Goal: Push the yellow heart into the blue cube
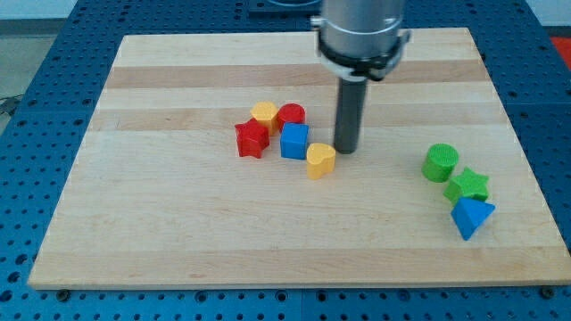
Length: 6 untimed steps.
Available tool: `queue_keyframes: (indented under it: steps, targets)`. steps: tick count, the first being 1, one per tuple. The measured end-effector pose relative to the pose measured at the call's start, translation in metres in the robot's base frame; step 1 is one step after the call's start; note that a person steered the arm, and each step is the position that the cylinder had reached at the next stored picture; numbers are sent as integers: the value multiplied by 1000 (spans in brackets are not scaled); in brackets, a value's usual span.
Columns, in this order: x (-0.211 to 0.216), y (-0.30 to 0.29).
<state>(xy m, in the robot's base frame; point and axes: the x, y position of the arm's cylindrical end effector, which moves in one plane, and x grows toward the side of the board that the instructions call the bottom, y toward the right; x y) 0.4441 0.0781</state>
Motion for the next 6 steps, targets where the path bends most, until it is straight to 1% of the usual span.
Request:
queue_keyframes:
  steps: [1,2,3,4,5,6]
  targets:
    - [9,11]
    - [43,-10]
    - [44,-14]
    - [54,-45]
    - [13,-80]
    - [13,-80]
